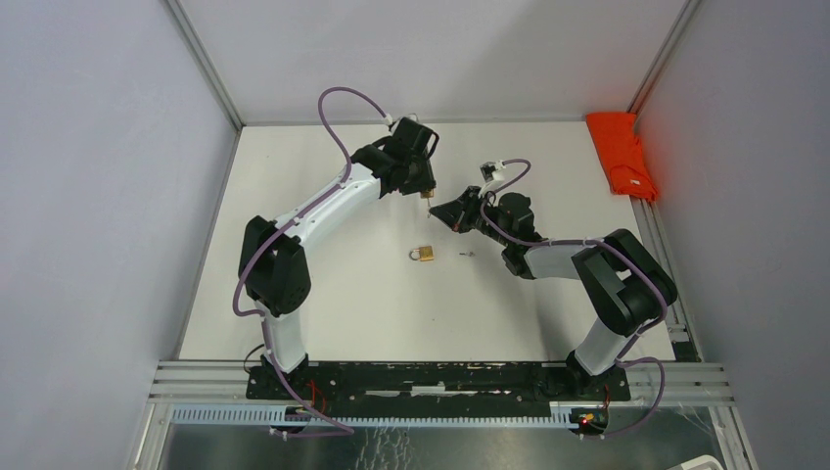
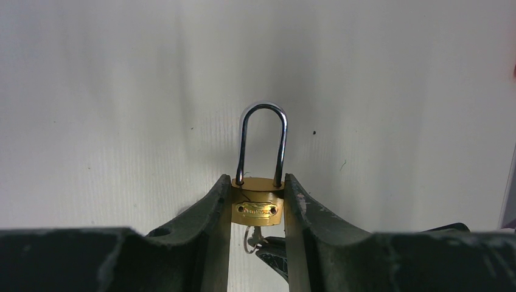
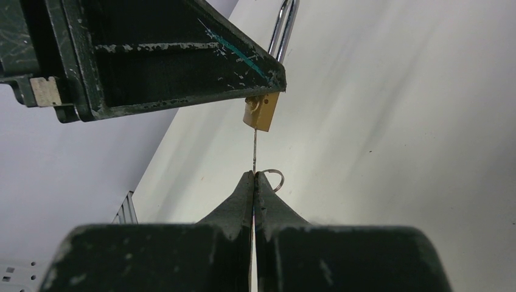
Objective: Unlock with the key
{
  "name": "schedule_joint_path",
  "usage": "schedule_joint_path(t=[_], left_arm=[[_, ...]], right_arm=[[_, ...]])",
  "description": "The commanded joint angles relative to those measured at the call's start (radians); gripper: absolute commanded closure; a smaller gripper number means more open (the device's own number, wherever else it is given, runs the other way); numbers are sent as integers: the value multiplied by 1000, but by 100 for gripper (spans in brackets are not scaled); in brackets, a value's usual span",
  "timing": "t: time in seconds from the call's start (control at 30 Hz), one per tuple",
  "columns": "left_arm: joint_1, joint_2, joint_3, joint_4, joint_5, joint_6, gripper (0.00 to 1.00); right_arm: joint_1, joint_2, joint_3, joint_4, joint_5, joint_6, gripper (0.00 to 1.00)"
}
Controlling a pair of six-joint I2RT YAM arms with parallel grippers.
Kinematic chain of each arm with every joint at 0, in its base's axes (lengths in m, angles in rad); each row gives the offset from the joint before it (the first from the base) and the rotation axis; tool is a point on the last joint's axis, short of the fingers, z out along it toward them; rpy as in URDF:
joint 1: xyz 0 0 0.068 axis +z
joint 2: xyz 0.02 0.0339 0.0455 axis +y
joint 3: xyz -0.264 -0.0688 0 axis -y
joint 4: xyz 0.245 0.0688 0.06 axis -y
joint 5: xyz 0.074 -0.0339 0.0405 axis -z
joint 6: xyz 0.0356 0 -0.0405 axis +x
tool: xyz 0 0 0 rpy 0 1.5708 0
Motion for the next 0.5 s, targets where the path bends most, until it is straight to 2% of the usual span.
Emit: schedule_joint_path(t=[0.0, 0.47], left_arm=[[-1, -47, -9, 42, -15, -17, 98], [-2, -46, 3, 45, -15, -15, 98]], right_arm=[[4, -34, 19, 29, 18, -11, 100], [4, -20, 21, 35, 10, -2, 100]])
